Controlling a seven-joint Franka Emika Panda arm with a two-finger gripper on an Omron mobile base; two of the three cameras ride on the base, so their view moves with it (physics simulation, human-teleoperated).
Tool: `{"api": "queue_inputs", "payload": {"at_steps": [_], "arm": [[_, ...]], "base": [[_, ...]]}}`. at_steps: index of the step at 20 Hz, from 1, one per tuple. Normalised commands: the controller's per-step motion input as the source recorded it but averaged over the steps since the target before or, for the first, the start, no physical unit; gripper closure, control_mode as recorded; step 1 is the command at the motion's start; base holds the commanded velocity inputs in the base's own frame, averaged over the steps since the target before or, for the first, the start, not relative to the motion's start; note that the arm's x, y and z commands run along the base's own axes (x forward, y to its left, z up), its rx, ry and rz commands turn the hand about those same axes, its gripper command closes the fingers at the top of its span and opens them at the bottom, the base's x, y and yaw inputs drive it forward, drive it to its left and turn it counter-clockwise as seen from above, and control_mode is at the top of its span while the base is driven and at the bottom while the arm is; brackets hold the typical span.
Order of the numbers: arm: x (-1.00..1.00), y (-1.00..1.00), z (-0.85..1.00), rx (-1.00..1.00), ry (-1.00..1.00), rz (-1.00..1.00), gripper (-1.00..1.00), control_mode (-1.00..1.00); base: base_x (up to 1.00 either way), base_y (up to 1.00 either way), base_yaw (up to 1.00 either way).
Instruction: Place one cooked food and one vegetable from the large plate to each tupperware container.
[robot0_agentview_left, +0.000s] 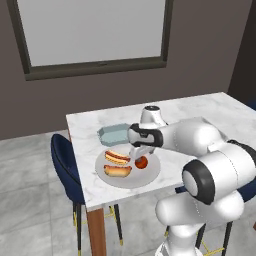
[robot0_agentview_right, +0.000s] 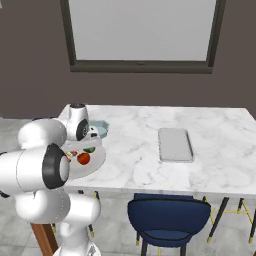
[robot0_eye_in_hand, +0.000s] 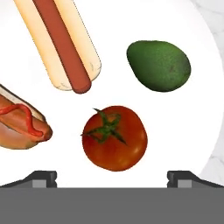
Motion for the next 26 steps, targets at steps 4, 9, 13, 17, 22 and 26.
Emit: {"api": "queue_inputs", "payload": {"at_steps": [4,9,13,17,22,26], "arm": [[0.05,0.13,-0.34,0.0,0.0,0.0,-1.0,-1.0],[0.0,0.02,-0.26,0.0,0.0,0.0,-1.0,-1.0],[0.0,0.0,-0.08,0.0,0.0,0.0,-1.0,-1.0],[0.0,0.0,-0.06,0.0,0.0,0.0,-1.0,-1.0],[0.0,-0.02,-0.01,0.0,0.0,0.0,-1.0,-1.0],[0.0,-0.01,-0.01,0.0,0.0,0.0,-1.0,-1.0]], "base": [[0.0,0.0,0.0],[0.0,0.0,0.0],[0.0,0.0,0.0],[0.0,0.0,0.0],[0.0,0.0,0.0],[0.0,0.0,0.0]]}}
